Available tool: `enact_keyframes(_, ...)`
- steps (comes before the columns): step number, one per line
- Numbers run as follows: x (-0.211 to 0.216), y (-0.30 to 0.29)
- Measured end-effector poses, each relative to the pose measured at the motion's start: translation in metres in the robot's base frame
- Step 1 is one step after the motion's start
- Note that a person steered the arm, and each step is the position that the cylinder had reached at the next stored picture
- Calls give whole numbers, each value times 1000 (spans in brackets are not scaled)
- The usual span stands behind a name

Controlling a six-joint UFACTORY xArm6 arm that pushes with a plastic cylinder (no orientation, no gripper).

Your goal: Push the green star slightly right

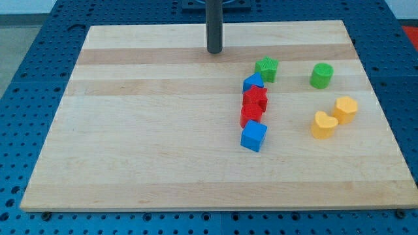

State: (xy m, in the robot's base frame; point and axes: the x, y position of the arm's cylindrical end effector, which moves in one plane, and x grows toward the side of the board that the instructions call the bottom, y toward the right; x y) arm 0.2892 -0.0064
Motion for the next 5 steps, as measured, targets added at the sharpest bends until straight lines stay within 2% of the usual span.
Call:
enact_keyframes(2,19,9)
enact_keyframes(3,40,35)
enact_keyframes(5,43,39)
